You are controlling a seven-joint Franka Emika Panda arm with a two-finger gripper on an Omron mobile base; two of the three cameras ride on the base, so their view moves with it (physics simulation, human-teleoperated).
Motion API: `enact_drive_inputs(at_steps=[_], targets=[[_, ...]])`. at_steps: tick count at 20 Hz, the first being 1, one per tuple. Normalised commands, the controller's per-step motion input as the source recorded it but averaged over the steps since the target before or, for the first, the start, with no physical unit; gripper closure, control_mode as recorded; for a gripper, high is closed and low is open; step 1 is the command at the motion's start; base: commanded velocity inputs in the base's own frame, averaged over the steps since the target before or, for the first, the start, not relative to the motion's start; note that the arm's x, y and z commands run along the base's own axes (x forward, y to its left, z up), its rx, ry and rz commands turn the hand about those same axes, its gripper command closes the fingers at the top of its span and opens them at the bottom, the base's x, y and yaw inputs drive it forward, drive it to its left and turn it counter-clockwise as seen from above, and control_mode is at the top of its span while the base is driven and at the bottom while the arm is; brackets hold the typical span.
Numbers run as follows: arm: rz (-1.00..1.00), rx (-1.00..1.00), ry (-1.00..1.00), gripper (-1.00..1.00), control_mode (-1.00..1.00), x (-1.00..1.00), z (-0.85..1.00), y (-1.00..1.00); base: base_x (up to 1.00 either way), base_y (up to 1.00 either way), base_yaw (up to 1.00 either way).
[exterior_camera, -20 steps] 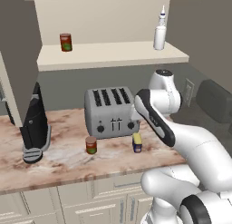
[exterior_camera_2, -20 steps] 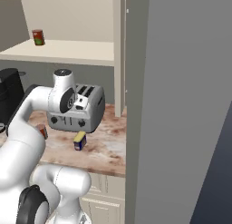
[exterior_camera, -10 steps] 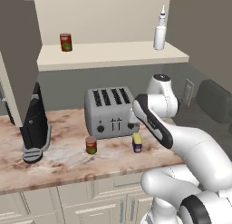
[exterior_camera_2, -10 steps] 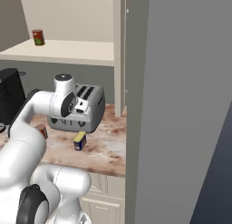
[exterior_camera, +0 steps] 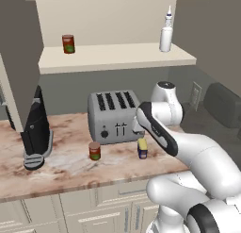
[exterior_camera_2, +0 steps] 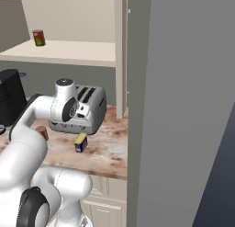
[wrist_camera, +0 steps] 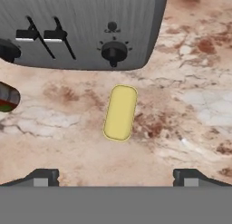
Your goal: Pick the cans from the counter and place them in their designated side in the cabinet.
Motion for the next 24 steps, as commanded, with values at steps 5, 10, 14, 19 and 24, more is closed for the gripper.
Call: enact_drive_inputs(at_steps=[5,10,14,19,24], targets=[[0.0,0.0,0.02,-1.0,-1.0,0.0,-0.2,0.0,0.0,0.0,0.0],[0.0,0.0,0.02,-1.0,-1.0,0.02,-0.2,0.0,0.0,0.0,0.0],[0.0,0.0,0.01,-1.0,-1.0,0.06,-0.2,0.0,0.0,0.0,0.0],[0.0,0.0,0.0,-1.0,-1.0,0.06,-0.2,0.03,0.0,0.0,0.0],[0.0,0.0,0.0,-1.0,-1.0,0.07,-0.17,0.01,0.0,0.0,0.0]])
